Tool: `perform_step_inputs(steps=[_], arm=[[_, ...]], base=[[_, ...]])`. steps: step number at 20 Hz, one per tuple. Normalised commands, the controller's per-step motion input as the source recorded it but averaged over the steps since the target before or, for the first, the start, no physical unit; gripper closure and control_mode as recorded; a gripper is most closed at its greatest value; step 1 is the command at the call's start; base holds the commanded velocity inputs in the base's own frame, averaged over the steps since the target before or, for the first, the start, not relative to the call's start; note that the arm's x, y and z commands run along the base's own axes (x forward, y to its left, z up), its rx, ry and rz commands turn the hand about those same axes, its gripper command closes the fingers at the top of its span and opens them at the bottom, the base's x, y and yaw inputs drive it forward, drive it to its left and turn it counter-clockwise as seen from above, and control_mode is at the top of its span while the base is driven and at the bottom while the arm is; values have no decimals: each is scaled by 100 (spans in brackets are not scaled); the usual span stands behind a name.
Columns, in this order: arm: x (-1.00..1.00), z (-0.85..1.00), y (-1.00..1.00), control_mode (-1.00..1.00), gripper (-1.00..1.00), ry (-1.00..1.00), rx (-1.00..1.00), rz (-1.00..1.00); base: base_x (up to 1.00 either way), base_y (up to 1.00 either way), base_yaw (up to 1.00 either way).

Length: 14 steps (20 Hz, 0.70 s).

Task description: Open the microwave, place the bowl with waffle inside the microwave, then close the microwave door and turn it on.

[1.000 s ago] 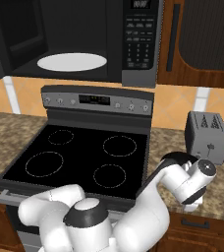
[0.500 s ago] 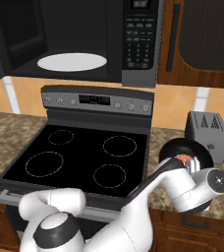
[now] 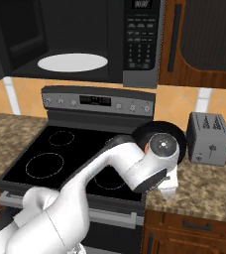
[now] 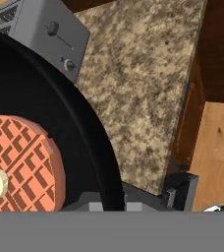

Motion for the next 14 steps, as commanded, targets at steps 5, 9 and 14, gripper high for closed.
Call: perform_step_inputs(steps=[5, 9, 14], arm=[[-59, 84, 100, -100, 100, 13, -26, 2], [-56, 70, 97, -100, 100, 3, -22, 2], [-22, 64, 88, -100, 100, -21, -4, 8]], base=[[0, 0, 0], [0, 0, 0], [0, 0, 0]])
